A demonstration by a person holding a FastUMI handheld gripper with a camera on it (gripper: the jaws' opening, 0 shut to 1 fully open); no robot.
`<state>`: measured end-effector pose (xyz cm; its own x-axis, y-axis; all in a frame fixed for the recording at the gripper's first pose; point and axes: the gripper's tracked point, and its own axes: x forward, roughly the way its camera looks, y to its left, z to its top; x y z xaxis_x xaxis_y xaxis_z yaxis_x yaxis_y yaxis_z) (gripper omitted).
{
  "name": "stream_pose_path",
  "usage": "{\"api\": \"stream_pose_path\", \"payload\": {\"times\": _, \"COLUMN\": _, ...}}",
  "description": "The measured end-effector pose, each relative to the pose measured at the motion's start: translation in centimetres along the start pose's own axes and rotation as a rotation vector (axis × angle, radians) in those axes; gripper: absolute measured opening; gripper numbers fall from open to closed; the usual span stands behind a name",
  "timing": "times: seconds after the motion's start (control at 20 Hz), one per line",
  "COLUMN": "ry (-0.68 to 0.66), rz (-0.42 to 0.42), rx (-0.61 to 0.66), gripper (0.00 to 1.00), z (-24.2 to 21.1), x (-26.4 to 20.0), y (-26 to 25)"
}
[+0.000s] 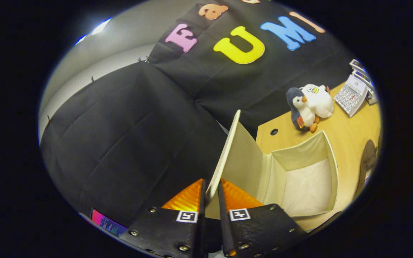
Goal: Open the storage box then place both shoes into the box .Put the left shoe in first, then the right shoe, with the right side of both shoes facing outward in a uniform manner.
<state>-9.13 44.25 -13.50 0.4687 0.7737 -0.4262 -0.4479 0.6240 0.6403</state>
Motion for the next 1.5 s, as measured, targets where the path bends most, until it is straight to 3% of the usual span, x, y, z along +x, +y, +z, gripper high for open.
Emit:
{"api": "stream_pose_path", "payload": {"times": 0.05, "ry": 0.010, "rz": 0.003, "rx": -0.037, "gripper": 0.53, "z": -0.6, "x": 0.3, "y": 0.3}}
{"api": "stream_pose_path", "payload": {"times": 0.15, "ry": 0.012, "rz": 0.010, "rx": -0.113, "gripper": 0.92, "z": -0.5, "x": 0.2, "y": 0.9}}
{"api": "stream_pose_path", "payload": {"times": 0.2, "ry": 0.011, "rz": 0.010, "rx": -0.138, "gripper": 0.98, "z": -0.4, "x": 0.0, "y": 0.7}}
{"api": "stream_pose_path", "payload": {"times": 0.4, "ry": -0.017, "rz": -0.008, "rx": -0.197, "gripper": 0.97, "z": 1.5, "x": -2.5, "y": -1.1}}
{"api": "stream_pose_path", "payload": {"times": 0.8, "ry": -0.206, "rz": -0.323, "rx": -0.471, "gripper": 0.97, "z": 9.4, "x": -12.8, "y": -11.4}}
{"api": "stream_pose_path", "payload": {"times": 1.15, "ry": -0.226, "rz": -0.533, "rx": -0.452, "gripper": 0.98, "z": 11.0, "x": -19.0, "y": -21.2}}
{"api": "stream_pose_path", "payload": {"times": 1.5, "ry": -0.152, "rz": -0.645, "rx": -0.372, "gripper": 0.98, "z": 6.2, "x": -21.1, "y": -30.5}}
